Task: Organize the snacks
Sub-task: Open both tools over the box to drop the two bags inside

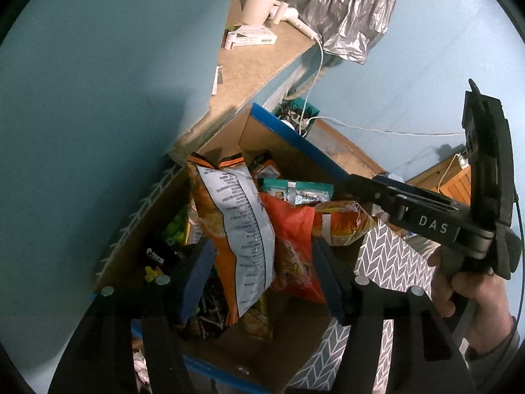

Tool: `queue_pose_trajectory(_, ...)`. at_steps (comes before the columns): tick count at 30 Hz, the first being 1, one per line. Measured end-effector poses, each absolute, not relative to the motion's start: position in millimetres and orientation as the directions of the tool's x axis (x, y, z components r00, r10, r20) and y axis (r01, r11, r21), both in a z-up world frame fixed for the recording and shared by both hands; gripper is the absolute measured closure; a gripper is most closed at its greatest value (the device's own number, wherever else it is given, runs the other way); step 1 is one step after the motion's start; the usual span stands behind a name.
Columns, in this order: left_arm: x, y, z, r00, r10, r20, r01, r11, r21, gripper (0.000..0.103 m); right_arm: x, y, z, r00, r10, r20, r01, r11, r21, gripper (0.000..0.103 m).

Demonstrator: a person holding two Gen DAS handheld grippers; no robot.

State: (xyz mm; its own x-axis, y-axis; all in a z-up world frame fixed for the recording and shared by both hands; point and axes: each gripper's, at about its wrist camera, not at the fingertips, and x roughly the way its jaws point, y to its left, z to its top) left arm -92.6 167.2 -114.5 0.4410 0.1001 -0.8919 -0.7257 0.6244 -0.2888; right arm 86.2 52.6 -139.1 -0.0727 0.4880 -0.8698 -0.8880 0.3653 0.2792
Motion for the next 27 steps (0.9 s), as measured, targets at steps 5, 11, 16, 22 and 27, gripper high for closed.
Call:
queue_pose_trajectory(5,-99,163,-103,0.460,0.115,-0.881,-0.719,0.630,-0.293,0.040,83,49,-128,-0.061,0.486,-0.872,-0.887,0.374,0.271,0.041)
queue_pose_trajectory(11,-103,154,-81,0.479,0.143,-0.866,-0.706,0.649,-0.283,0.032,70,38,-104,0.022,0.480,-0.877,-0.907,0.379,0.185,0.039)
queue_pose_trajectory(16,-105,144,-62,0.492,0.167,-0.854,-0.686,0.678,-0.263,0.027,58,25,-81,0.095,0.487,-0.868,-0.915,0.386,0.116,0.032)
queue_pose_trajectory(22,-110,134,-37,0.521,0.184,-0.833,-0.665,0.700,-0.262,0.026,49,8,-59,0.140,0.504,-0.852,-0.911,0.402,0.087,0.032)
queue_pose_trajectory(27,-116,127,-16,0.532,0.207,-0.821,-0.651,0.721,-0.239,0.022,45,-8,-44,0.168,0.512,-0.842,-0.899,0.430,0.082,0.031)
